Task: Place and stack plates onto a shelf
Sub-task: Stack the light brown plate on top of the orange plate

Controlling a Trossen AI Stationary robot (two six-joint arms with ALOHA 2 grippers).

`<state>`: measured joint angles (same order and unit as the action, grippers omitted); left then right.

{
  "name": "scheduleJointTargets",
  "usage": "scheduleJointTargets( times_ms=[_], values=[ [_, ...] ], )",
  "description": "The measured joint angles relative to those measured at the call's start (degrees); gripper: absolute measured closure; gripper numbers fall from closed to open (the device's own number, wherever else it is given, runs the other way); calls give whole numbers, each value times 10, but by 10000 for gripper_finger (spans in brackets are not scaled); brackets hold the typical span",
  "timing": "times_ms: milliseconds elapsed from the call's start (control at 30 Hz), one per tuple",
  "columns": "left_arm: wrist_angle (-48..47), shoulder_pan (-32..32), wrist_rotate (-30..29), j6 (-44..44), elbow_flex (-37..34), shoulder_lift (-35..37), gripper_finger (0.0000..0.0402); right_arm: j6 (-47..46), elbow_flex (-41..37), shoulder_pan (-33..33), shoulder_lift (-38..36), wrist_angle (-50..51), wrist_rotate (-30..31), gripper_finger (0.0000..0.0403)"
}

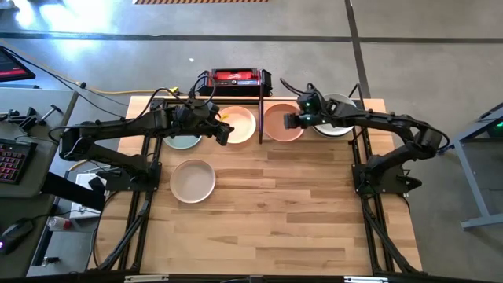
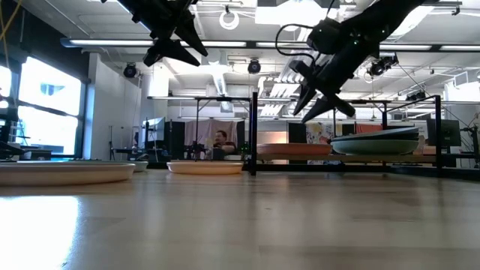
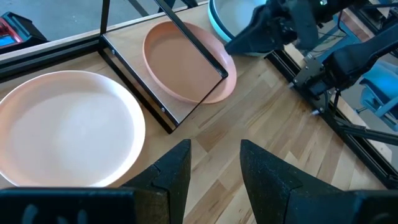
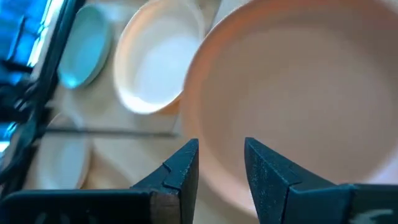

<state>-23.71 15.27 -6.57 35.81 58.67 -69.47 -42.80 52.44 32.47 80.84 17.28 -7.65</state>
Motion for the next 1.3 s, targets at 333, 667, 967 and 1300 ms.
scheduleJointTargets(
  times_ms=[333,667,967,1300],
  values=[
    [0,0,0,0,0,0,275,28,0,-22,0,3,-89,292],
    [0,0,0,0,0,0,275,-10,0,-89,1,-17,-102,292],
    [0,1,-5,-15,0,0,275,-50,0,-159,1,-17,-101,292],
    [0,1,-26,-47,0,0,275,-88,0,-229,1,-17,-93,292]
  ],
)
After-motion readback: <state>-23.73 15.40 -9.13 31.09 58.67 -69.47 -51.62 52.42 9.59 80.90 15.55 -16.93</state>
